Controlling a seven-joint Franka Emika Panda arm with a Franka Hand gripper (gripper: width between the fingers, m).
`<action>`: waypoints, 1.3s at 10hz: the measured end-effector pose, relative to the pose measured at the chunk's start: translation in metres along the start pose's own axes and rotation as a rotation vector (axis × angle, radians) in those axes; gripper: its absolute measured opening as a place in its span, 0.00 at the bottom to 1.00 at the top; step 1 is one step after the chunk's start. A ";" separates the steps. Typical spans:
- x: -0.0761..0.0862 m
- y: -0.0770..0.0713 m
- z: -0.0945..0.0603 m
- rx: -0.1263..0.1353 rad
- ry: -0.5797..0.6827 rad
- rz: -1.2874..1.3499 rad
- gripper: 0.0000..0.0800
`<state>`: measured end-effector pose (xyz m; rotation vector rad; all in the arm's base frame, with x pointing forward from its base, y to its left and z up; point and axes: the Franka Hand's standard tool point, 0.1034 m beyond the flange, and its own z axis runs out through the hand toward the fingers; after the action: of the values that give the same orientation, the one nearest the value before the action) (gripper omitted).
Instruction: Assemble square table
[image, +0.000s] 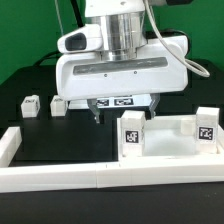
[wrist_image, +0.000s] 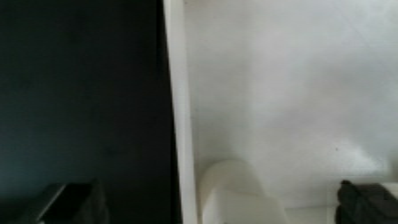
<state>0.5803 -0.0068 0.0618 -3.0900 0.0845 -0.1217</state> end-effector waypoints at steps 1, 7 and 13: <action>-0.003 0.003 0.012 -0.009 -0.011 0.002 0.81; -0.016 0.010 0.048 -0.021 -0.035 0.012 0.67; -0.016 0.012 0.048 -0.024 -0.036 0.010 0.07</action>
Offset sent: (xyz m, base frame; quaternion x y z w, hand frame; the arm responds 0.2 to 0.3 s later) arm -0.0052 0.0203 -0.0463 0.0581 0.0187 0.0260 0.9978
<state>0.5672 -0.0157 0.0117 -3.1139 0.1005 -0.0656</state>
